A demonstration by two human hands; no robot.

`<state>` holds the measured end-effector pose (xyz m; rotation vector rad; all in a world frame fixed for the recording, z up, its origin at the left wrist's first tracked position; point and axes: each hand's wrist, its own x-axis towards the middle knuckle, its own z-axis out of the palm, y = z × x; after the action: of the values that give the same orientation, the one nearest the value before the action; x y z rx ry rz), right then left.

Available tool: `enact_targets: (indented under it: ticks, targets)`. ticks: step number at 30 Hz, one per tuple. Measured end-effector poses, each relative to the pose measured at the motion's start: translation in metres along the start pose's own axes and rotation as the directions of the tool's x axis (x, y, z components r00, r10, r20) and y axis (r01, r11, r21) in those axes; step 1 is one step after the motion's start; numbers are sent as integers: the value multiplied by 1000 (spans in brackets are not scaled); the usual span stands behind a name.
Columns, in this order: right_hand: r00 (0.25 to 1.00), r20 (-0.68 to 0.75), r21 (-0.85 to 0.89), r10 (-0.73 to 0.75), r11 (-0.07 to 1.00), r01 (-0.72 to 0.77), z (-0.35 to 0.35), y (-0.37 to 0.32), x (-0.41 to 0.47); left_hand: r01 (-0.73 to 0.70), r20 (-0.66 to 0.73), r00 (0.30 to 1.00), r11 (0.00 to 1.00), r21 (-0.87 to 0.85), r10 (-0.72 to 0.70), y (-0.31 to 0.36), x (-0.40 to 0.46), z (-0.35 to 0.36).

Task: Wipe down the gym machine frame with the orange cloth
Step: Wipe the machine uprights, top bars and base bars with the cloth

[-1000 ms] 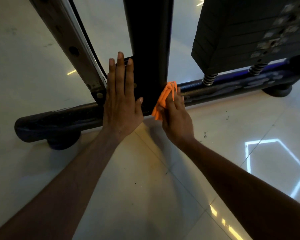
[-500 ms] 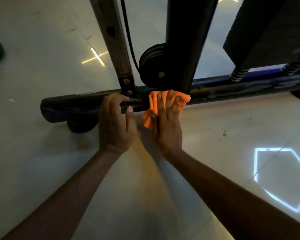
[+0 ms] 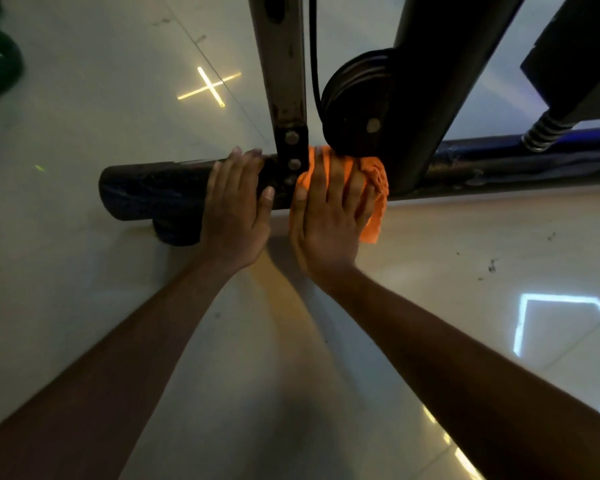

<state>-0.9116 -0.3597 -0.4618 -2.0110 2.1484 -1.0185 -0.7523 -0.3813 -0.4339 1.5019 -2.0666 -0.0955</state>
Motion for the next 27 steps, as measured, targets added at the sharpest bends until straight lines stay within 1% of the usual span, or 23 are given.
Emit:
enact_targets:
  ticks: [1,3,4,5,6,8,9,11,13,14,15,16,18,20,22,23,24,25,27]
  targets:
    - [996,14,-88,-85,992,85,-6,14,1,-8,6,1000,1000,3,8,-1,0,-1]
    - [948,73,-242,-308,917,317,-17,48,6,-17,20,1000,1000,20,17,-4,1,-4]
    - [919,109,-283,-379,874,394,-20,61,9,-18,24,1000,999,49,17,-6,0,-6]
    - [905,122,-310,-407,851,424,-20,69,11,-19,24,1000,996,92,16,-7,0,-7]
    - [911,105,-318,-399,854,411,-17,69,11,-23,25,999,991,133,20,-9,0,-9]
    - [951,16,-281,-308,912,300,-5,53,6,-32,37,999,987,155,27,-10,0,-10]
    - [971,-31,-236,-238,945,224,2,38,3,-28,43,999,989,142,22,-10,1,-9]
    - [991,-123,-106,-48,994,35,14,5,4,-14,49,999,994,112,9,-10,2,-8]
    - [975,-169,29,141,990,-138,18,-23,10,-6,51,999,996,90,2,-11,2,-8]
    - [969,-163,54,188,982,-181,18,-30,13,-6,56,998,997,83,1,-11,3,-9]
    - [971,-149,42,186,983,-181,19,-30,12,-7,63,998,997,80,2,-11,3,-9]
    - [982,-130,-4,134,991,-136,17,-23,12,-9,67,998,997,80,3,-11,4,-11]
    - [997,-55,-166,-62,985,53,7,5,11,-13,72,997,997,81,7,-12,4,-13]
    - [969,58,-288,-239,926,246,-6,37,12,-18,77,997,996,82,11,-12,3,-14]
    - [937,116,-345,-331,871,350,-15,56,15,-18,84,996,997,77,12,-11,1,-14]
    - [933,108,-347,-342,867,358,-16,58,16,-14,85,996,997,74,8,-11,1,-14]
    - [944,74,-330,-322,885,328,-15,53,15,-8,84,996,997,73,2,-10,1,-14]
    - [964,15,-302,-267,918,259,-11,42,14,0,81,997,997,73,-6,-9,1,-13]
    - [991,-108,-206,-77,977,53,0,12,16,18,75,997,997,73,-23,-6,1,-12]
